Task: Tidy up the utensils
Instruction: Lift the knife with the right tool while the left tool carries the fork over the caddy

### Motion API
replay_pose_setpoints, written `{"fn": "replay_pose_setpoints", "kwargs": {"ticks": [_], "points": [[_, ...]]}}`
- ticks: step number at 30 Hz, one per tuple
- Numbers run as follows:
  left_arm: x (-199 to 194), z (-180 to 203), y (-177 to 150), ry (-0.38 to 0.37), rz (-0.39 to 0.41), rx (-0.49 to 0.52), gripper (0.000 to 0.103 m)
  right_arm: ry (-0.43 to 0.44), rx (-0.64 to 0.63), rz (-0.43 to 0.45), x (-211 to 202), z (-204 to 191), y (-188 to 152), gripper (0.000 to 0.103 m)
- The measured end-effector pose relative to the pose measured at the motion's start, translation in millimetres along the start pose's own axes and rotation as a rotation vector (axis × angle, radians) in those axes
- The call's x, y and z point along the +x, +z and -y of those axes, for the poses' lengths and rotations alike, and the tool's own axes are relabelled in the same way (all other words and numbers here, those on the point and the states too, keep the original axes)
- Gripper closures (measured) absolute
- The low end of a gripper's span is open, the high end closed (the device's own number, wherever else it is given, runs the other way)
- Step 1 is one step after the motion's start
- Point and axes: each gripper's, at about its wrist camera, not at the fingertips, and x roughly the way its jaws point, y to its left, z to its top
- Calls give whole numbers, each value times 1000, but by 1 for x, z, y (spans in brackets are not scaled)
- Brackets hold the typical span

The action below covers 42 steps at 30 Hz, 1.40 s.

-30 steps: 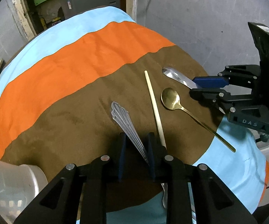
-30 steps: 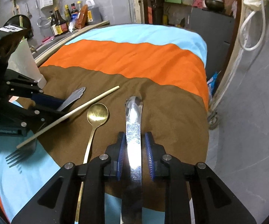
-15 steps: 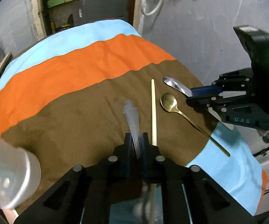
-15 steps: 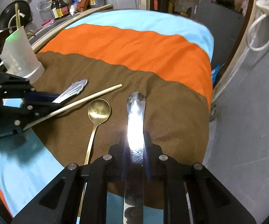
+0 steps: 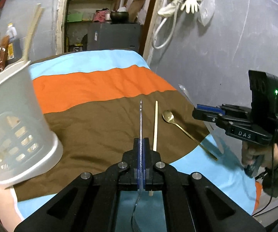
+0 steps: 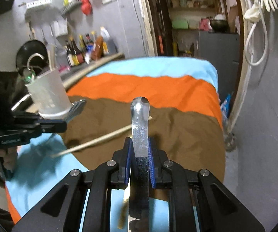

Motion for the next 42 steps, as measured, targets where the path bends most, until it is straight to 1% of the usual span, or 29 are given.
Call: {"fn": "replay_pose_setpoints", "kwargs": {"ticks": [3,6,7,10,14,18,22,26,29,33,38,42], "points": [[-16,-4,-3,-18,56,-35,103,17,-1,79,-10,-7,1,90],[-40,-6,-4,-13,154,-59,103,32,1,160,-18,-14,4,90],[-50,-5,-4,-4,204,-57,103,37,2,193,-21,-18,6,90],[-68,-2,-1,25,301,-68,103,61,7,279,-27,-24,13,90],[-89,-2,6,54,388,-72,103,112,12,360,-30,-34,26,90],[-109,-6,14,76,456,-63,103,166,14,406,-28,-47,46,90],[-128,-19,19,91,519,-78,103,219,3,447,-23,-65,71,90],[-146,-42,26,119,563,-104,103,262,-21,491,-16,-88,96,90],[-161,-64,33,139,600,-143,103,301,-18,526,-7,-104,112,90],[-179,-97,40,192,651,-190,103,344,-7,566,9,-124,132,90],[-198,-139,39,264,734,-238,103,376,12,600,31,-146,145,90],[-202,-158,36,333,798,-238,103,358,10,642,49,-160,149,90]]}}
